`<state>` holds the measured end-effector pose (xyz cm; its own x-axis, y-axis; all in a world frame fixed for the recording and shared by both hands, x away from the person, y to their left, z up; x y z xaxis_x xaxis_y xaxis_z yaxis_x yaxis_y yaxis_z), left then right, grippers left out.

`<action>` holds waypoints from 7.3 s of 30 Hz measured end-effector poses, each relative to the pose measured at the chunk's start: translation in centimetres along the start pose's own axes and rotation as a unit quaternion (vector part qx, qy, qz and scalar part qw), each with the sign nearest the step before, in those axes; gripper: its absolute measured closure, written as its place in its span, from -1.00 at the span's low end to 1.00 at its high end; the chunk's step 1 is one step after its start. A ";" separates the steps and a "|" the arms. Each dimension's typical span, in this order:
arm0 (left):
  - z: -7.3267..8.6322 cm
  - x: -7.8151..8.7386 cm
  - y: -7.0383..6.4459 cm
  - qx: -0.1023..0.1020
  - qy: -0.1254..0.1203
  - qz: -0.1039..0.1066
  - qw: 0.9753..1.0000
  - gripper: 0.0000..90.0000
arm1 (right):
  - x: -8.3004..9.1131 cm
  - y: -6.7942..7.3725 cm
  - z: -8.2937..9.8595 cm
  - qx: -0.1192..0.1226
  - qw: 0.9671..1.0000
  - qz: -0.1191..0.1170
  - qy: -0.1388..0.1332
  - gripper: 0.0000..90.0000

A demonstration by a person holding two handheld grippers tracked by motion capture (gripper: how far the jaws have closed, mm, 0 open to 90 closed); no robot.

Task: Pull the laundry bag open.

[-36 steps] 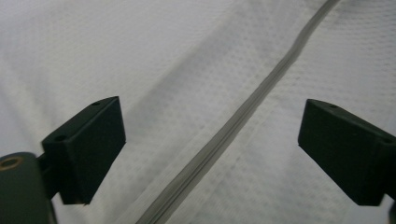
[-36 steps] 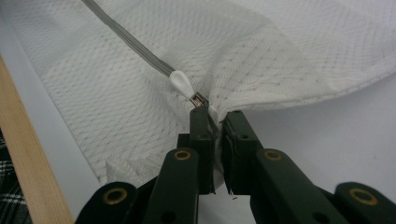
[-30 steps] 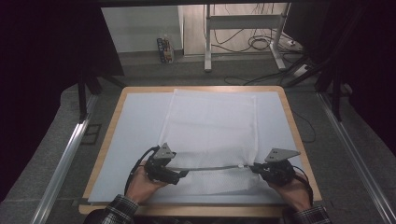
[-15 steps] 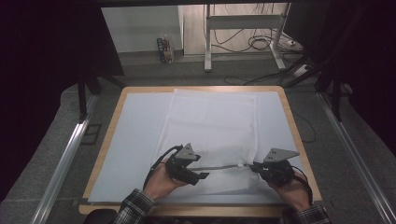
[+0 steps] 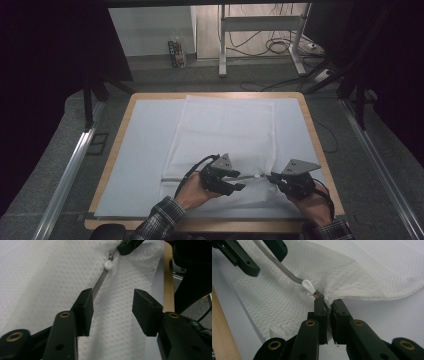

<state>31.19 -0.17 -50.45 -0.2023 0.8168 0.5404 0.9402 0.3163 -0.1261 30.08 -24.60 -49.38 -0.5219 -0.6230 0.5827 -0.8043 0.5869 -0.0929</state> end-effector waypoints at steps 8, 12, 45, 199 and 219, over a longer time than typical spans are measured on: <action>-1.1 -2.1 -0.1 0.006 0.007 0.015 1.000 0.39 | 0.1 0.1 -0.1 0.005 1.000 0.002 -0.005 0.84; -1.2 -2.9 0.3 0.015 0.012 0.021 1.000 0.42 | 0.2 0.2 -0.3 0.009 1.000 0.002 -0.009 0.83; -2.4 -4.6 1.2 0.055 0.017 0.025 0.998 0.91 | 0.3 0.4 -0.5 0.012 1.000 -0.003 -0.016 0.88; 3.7 3.8 3.3 0.097 0.012 -0.013 0.995 0.94 | -0.7 -1.4 1.2 -0.068 0.995 0.022 0.063 0.91; 5.3 6.5 3.9 0.117 0.002 -0.036 0.992 0.94 | -0.5 -1.7 1.6 -0.072 0.995 0.026 0.064 0.91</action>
<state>32.08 8.94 -51.88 -0.2648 0.7868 0.5575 0.8339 0.4771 -0.2774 31.29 -26.08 -50.81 -0.5136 -0.5249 0.6787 -0.7233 0.6904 -0.0135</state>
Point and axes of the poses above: each handheld gripper's, and its own axes: x roughly backward along the jaws, z roughly out of its underside, y roughly to its left, the point moved 2 cm from there along -x, roughly forward along the jaws, and after that the axes turned 5 degrees about -y, right-handed, at the moved point
